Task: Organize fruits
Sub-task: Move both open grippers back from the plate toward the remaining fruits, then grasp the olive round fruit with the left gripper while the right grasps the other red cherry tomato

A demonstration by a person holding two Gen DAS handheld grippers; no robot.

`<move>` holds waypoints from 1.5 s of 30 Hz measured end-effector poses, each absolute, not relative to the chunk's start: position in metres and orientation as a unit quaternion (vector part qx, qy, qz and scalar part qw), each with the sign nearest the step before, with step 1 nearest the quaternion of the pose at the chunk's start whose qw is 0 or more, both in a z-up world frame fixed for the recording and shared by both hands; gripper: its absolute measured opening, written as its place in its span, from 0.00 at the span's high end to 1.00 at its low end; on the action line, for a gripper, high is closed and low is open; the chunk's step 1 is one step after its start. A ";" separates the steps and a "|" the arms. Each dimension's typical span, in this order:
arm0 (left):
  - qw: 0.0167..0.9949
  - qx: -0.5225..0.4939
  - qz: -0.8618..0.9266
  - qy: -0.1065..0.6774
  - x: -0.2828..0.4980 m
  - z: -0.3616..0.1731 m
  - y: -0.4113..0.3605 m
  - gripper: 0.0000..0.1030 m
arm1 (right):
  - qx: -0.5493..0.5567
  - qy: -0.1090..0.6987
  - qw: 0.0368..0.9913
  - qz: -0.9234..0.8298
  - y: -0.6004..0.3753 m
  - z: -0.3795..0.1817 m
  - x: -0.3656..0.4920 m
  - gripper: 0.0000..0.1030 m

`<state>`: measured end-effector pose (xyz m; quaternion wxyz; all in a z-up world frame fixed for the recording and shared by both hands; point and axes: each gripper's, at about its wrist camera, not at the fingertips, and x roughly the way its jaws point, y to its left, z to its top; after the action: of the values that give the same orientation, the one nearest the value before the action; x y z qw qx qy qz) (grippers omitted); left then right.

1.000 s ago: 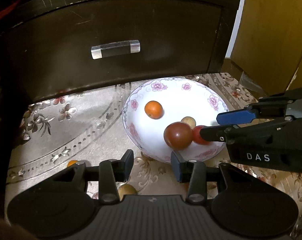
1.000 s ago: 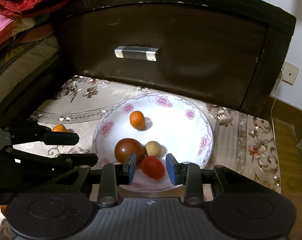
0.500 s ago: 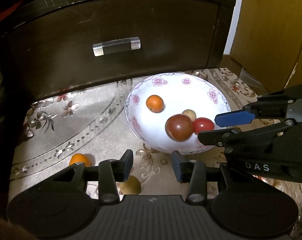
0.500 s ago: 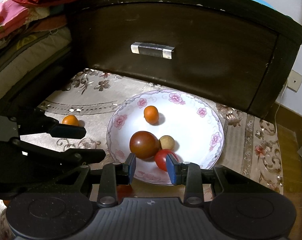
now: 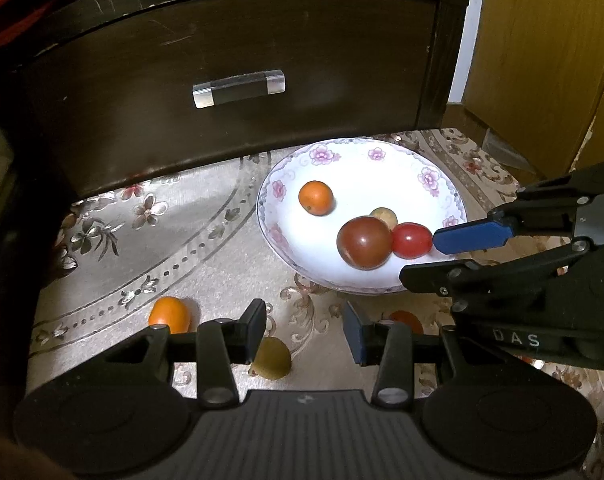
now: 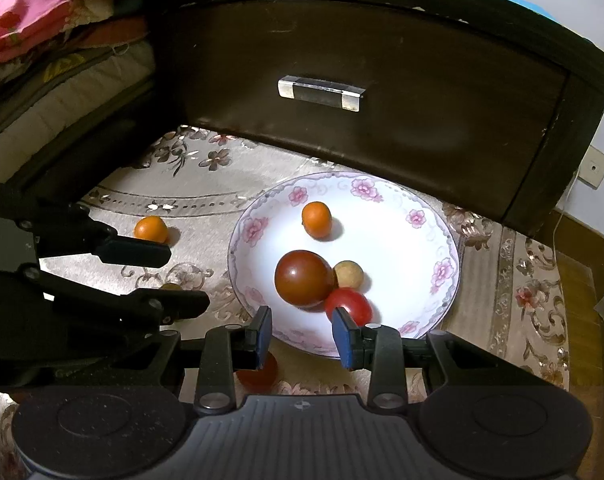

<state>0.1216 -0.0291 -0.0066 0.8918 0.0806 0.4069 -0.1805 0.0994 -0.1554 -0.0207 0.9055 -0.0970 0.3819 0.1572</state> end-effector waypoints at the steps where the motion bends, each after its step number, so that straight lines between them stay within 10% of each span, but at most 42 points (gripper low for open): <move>1: 0.892 0.081 -0.181 0.407 0.122 -0.007 -0.029 0.54 | -0.098 0.382 0.905 0.157 -0.155 -0.021 0.099 0.71; 45: 0.878 0.060 -0.174 0.441 0.122 -0.037 -0.003 0.49 | -0.106 0.426 0.878 0.190 -0.138 -0.053 0.097 0.70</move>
<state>0.1219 -0.0027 -0.0365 0.8785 0.0600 0.4410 -0.1738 0.0975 -0.1384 -0.0534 0.8780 -0.1056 0.4264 0.1903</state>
